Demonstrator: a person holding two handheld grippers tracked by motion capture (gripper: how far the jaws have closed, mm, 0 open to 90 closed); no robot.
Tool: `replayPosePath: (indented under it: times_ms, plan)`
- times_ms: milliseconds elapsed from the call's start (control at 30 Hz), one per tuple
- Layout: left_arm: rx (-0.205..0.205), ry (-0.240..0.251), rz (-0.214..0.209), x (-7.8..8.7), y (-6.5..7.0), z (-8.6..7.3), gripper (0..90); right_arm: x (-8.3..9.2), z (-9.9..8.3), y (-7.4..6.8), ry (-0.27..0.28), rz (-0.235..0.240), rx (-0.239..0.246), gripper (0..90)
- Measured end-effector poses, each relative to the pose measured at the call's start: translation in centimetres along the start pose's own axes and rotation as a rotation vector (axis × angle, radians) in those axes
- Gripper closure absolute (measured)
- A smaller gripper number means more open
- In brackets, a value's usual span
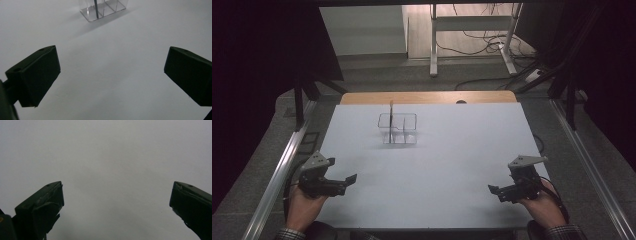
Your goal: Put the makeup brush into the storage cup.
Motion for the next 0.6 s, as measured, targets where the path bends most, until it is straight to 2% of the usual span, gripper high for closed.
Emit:
replayPosePath:
  times_ms: [600]
  plan:
    - [0.006,-0.044,0.002,0.8,0.4,-1.5,0.5,0.0,0.0,0.0,-0.002,-0.001,-0.001,0.0]
Point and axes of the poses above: each handheld gripper's, and its own axes: x roughly backward along the jaws, z roughly out of its top, y roughly to its right, the point moved 6 cm from there along -x, roughly forward along the jaws, and after that the axes turned 8 degrees about -x, right-handed, at the moved point
